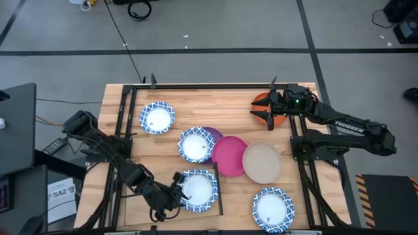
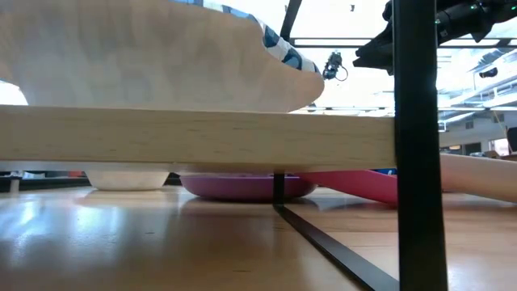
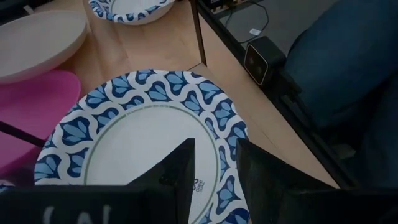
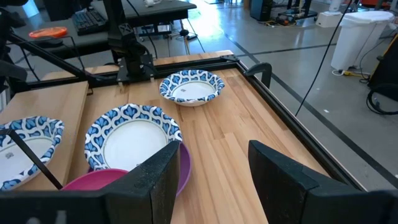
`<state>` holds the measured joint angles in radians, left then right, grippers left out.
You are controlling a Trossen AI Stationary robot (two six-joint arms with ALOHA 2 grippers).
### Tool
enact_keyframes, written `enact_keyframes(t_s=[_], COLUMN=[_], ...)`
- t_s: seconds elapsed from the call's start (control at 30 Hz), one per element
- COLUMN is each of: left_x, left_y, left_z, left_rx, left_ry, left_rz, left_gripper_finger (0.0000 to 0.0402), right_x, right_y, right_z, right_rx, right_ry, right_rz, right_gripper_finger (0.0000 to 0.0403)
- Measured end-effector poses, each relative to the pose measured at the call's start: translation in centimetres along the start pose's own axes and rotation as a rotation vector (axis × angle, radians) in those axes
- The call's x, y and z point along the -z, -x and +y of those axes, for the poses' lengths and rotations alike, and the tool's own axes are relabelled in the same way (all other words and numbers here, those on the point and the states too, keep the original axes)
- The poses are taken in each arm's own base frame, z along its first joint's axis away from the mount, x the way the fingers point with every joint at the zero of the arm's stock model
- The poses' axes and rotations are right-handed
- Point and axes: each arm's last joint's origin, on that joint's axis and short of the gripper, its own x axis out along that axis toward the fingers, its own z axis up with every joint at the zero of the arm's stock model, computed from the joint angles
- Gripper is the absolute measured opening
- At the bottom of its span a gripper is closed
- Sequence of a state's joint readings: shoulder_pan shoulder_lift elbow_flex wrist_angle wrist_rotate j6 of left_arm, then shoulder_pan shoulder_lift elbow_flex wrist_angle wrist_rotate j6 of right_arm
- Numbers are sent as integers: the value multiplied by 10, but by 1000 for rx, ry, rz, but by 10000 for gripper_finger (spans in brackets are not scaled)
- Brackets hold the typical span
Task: Place and stack plates onto a shelf
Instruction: Put the orange plate on the shelf
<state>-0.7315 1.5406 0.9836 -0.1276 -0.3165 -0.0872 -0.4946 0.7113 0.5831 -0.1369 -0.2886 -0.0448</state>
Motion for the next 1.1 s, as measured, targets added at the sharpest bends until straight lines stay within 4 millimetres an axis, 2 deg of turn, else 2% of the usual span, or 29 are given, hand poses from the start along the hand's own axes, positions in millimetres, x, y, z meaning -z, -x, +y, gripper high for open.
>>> enact_keyframes(t_s=[0.17,0.3,0.5,0.8,1.1], left_x=[-1,-6,-16,-16,2], left_y=[1,10,33,77,114], left_z=[0,6,24,74,136], left_rx=[-3,-7,-35,-147,-347], left_ry=[4,20,42,110,232], left_rz=[-3,-34,-84,-62,24], left_gripper_finger=[123,123,123,123,123], right_x=[0,0,0,0,2], right_y=[0,0,0,0,-8], right_z=[0,0,0,1,10], right_rx=[0,-1,-2,-4,-6], right_ry=[0,-15,-191,-262,-247], right_rz=[0,0,0,0,26], right_gripper_finger=[196,196,196,196,195])
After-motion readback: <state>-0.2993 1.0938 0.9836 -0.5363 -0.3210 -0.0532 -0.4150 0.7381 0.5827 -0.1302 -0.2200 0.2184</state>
